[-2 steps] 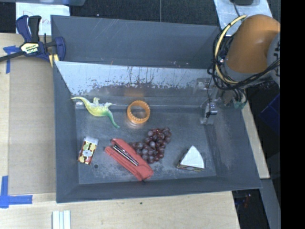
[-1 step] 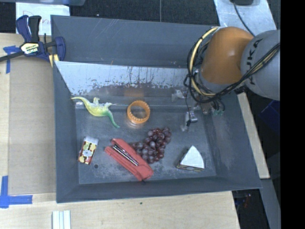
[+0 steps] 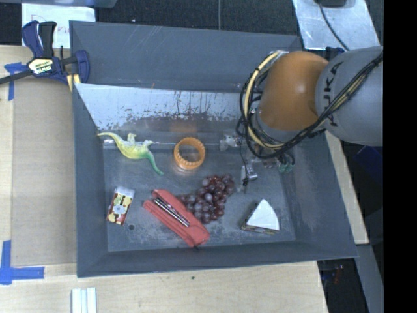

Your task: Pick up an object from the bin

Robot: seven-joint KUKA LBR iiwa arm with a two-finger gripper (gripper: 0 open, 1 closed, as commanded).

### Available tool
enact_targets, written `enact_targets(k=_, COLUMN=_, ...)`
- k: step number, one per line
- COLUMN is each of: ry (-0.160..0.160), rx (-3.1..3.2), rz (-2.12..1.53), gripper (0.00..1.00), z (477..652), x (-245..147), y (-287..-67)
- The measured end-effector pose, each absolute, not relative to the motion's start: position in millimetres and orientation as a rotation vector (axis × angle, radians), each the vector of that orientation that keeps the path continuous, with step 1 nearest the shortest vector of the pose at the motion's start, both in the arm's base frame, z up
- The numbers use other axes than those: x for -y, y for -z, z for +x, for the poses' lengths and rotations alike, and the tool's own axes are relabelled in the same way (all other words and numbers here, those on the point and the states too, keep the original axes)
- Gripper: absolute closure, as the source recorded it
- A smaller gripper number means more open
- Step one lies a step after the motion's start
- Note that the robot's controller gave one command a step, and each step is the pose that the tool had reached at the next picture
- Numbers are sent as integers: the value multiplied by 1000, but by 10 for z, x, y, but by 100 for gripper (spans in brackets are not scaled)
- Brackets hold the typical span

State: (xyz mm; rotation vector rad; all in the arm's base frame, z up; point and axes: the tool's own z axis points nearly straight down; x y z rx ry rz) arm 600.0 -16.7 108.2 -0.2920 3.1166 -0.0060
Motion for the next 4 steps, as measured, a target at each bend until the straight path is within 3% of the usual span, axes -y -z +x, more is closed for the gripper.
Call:
enact_targets(k=1, ry=6, rx=-3123, rz=-209, gripper=0, z=5927, x=22, y=-880)
enact_targets(k=2, ry=10, rx=-3115, rz=-280, gripper=0, z=6016, x=-194, y=-848)
enact_targets(k=3, ry=7, rx=-3090, rz=-523, gripper=0, z=5879, x=-60, y=-1436)
enact_targets(k=4, ry=9, rx=-3082, rz=-458, gripper=0, z=5913, x=-218, y=-1373)
